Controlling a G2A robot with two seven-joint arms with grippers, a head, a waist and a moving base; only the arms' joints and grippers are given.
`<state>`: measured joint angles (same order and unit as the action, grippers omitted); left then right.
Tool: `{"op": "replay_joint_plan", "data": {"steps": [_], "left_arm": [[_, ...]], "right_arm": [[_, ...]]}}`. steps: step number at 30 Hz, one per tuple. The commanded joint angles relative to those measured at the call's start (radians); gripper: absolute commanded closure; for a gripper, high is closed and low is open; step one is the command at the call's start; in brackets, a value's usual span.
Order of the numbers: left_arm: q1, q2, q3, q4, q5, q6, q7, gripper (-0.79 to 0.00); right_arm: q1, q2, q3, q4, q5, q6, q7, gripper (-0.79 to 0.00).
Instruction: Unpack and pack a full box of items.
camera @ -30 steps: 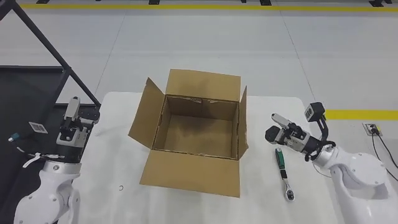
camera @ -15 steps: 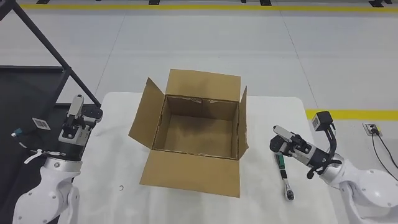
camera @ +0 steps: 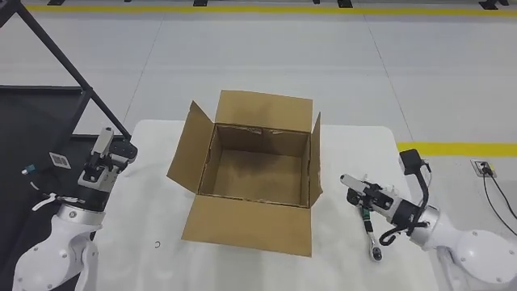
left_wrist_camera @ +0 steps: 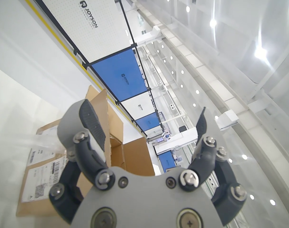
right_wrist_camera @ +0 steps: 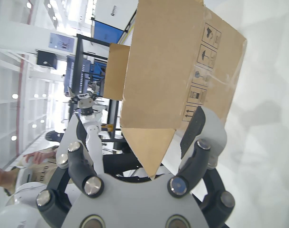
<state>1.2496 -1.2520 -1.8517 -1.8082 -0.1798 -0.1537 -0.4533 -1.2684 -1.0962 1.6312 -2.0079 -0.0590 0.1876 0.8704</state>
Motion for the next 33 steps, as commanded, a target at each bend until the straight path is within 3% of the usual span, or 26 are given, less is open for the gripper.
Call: {"op": "replay_joint_plan", "data": {"steps": [1, 5, 9, 16, 18, 30, 32, 33], "left_arm": [[-0.004, 0.005, -0.018, 0.024, -0.009, -0.011, -0.037, -0.785], [0.002, 0.013, -0.047, 0.057, -0.018, -0.041, -0.077, -0.785], [0.010, 0.018, -0.050, 0.078, -0.027, -0.049, -0.082, -0.785], [0.049, 0.019, -0.041, 0.052, -0.043, -0.067, -0.054, -0.785], [0.057, 0.019, -0.040, 0.048, -0.045, -0.069, -0.049, -0.785], [0.057, 0.019, -0.040, 0.048, -0.045, -0.069, -0.049, -0.785], [0.063, 0.020, -0.036, 0.038, -0.033, -0.068, -0.041, -0.785], [0.064, 0.020, -0.033, 0.034, -0.032, -0.066, -0.032, -0.785]], "right_arm": [[-0.014, 0.008, 0.007, -0.044, -0.105, 0.043, 0.039, -0.785], [-0.052, 0.025, 0.044, -0.107, -0.272, 0.116, 0.089, -0.785], [-0.071, 0.048, 0.037, -0.129, -0.515, 0.141, 0.243, -0.785], [0.020, 0.071, -0.061, -0.035, -0.822, 0.247, 0.492, -0.785], [0.055, 0.072, -0.081, 0.019, -0.849, 0.250, 0.512, -0.785], [0.055, 0.072, -0.081, 0.019, -0.849, 0.250, 0.512, -0.785], [0.055, 0.074, -0.116, 0.035, -0.845, 0.128, 0.501, -0.785], [0.065, 0.074, -0.121, 0.060, -0.850, 0.115, 0.496, -0.785]]}}
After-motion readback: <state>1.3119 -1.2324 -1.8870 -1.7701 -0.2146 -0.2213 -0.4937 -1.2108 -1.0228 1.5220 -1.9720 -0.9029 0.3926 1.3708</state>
